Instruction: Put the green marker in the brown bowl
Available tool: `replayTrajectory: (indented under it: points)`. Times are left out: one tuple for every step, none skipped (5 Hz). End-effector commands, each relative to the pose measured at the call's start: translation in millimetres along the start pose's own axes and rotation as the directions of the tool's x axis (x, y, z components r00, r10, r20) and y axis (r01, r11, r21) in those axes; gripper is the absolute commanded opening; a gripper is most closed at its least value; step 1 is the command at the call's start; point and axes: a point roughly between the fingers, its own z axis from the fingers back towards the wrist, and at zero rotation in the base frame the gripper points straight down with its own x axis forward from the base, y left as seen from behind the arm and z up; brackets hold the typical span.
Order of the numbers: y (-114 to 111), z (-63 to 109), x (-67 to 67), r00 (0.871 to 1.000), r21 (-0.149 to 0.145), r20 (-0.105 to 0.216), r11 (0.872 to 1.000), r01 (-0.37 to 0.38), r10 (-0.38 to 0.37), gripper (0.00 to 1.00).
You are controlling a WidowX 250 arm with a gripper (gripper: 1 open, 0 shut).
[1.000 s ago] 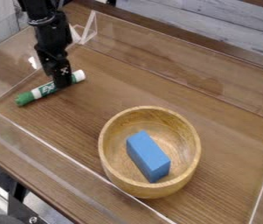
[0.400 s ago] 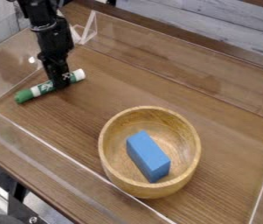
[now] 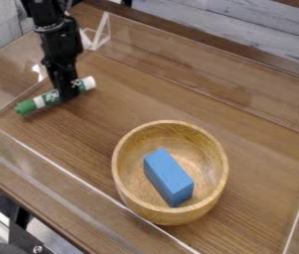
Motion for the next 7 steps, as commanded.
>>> replayTrajectory:
  points:
    - [1.5, 42.5, 10.5, 0.999, 0.094, 0.046, 0.996, 0.004, -0.009, 0.0]
    - [-6.2, 56.7, 13.6, 0.999, 0.112, 0.041, 0.994, 0.0, -0.004, 0.0]
    - [-30.2, 67.1, 19.4, 0.998, 0.116, 0.056, 0.993, -0.022, 0.015, 0.0]
    - [-61.0, 70.4, 26.8, 0.997, 0.112, 0.069, 0.993, -0.033, 0.025, 0.0]
    - [-90.0, 69.9, 34.2, 0.997, 0.11, 0.076, 0.994, -0.018, 0.01, 0.0]
    - [-99.2, 70.7, 32.7, 0.997, 0.117, 0.079, 0.993, -0.006, -0.004, 0.0]
    - [-102.2, 70.5, 30.6, 0.997, 0.121, 0.082, 0.993, 0.001, -0.011, 0.0]
